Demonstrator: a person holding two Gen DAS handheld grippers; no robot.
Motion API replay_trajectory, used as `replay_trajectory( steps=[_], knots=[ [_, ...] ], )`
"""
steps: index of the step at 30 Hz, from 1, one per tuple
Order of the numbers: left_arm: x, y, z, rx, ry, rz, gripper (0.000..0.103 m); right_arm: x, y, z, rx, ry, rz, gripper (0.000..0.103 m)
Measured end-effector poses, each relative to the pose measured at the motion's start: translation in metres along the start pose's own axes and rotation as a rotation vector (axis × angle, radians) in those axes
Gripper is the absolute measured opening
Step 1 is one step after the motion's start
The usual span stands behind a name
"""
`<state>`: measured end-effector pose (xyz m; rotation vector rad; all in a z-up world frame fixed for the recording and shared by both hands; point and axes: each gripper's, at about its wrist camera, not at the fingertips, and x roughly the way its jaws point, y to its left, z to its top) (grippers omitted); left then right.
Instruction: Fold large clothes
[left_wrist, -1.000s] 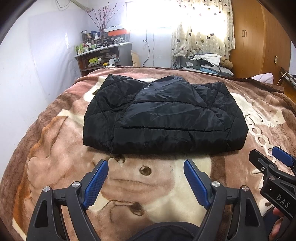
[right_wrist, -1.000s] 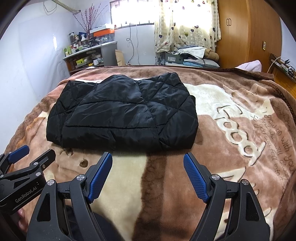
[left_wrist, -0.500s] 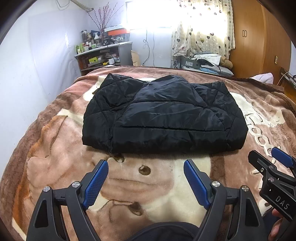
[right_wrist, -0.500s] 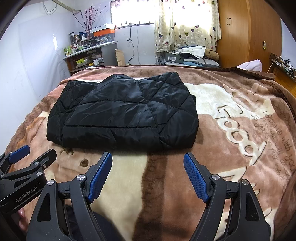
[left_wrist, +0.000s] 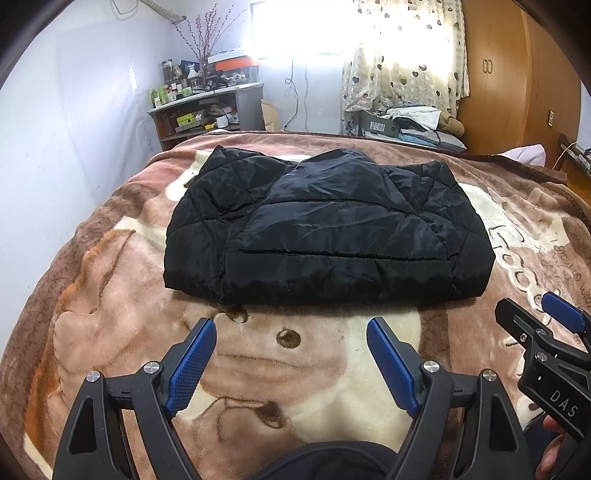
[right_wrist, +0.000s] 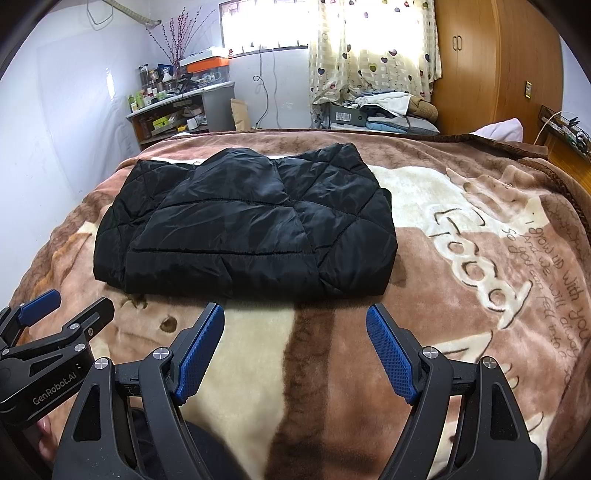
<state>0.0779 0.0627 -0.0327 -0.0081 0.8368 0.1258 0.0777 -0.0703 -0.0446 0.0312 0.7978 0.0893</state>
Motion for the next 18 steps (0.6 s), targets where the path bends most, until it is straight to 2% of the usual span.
replay_trajectory(
  steps=[18],
  knots=[
    [0.0004, 0.0012, -0.0009, 0.005, 0.005, 0.001, 0.083, 0.0002, 0.0012, -0.0009, 0.004, 0.002, 0.001, 0.079]
  ],
)
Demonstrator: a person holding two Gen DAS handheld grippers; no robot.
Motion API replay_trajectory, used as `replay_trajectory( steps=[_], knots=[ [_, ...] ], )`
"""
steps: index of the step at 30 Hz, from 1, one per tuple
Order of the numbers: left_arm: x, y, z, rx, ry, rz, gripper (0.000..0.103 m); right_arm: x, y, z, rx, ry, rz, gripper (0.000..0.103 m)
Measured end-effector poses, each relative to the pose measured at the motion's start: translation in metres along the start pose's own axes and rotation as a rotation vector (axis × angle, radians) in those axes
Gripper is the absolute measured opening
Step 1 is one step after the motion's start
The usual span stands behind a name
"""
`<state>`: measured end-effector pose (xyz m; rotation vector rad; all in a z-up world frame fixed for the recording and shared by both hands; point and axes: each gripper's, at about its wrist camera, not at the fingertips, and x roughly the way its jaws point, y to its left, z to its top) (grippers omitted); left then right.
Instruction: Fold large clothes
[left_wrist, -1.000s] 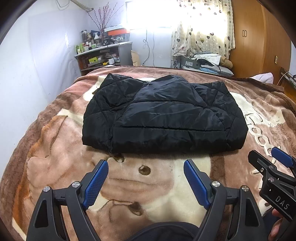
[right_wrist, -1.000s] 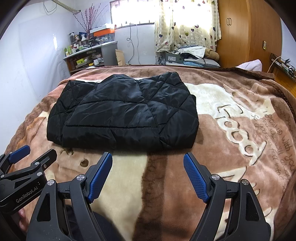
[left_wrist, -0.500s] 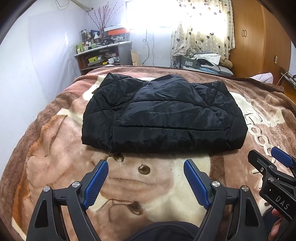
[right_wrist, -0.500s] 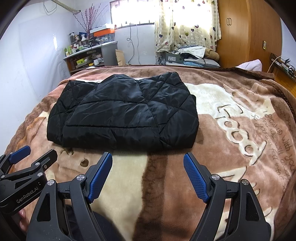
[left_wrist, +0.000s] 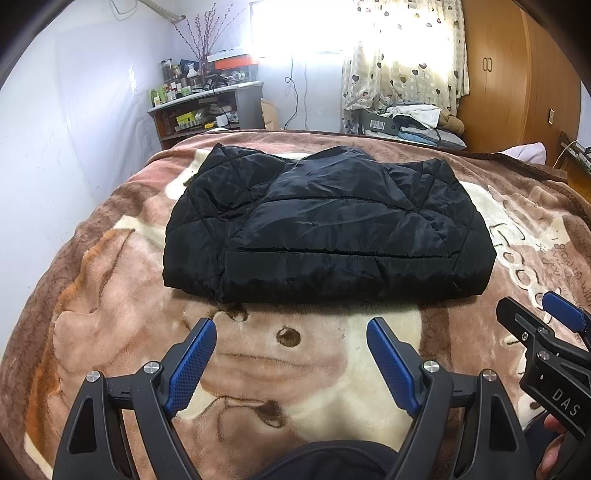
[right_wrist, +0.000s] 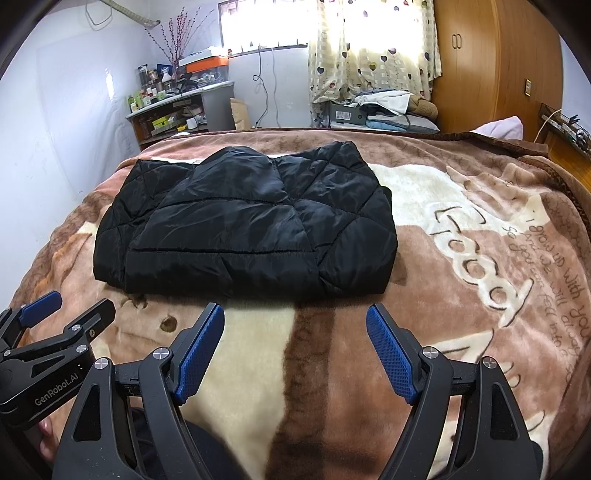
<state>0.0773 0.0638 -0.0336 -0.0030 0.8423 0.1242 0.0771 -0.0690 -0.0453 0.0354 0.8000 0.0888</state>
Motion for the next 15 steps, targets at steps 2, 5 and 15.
replay_trajectory(
  steps=[2, 5, 15],
  knots=[
    [0.0001, -0.0003, 0.0, 0.002, 0.0, 0.003, 0.083, -0.0002, -0.0004, 0.0, 0.0, 0.0, 0.0, 0.079],
    [0.0015, 0.0001, -0.0006, 0.009, 0.0, 0.016, 0.083, -0.0002, -0.0008, 0.0001, 0.001, -0.001, 0.0, 0.079],
    [0.0038, 0.0012, -0.0007, 0.008, 0.002, 0.018, 0.083, 0.0004, -0.0006, -0.0012, 0.004, 0.001, 0.0, 0.079]
  ],
)
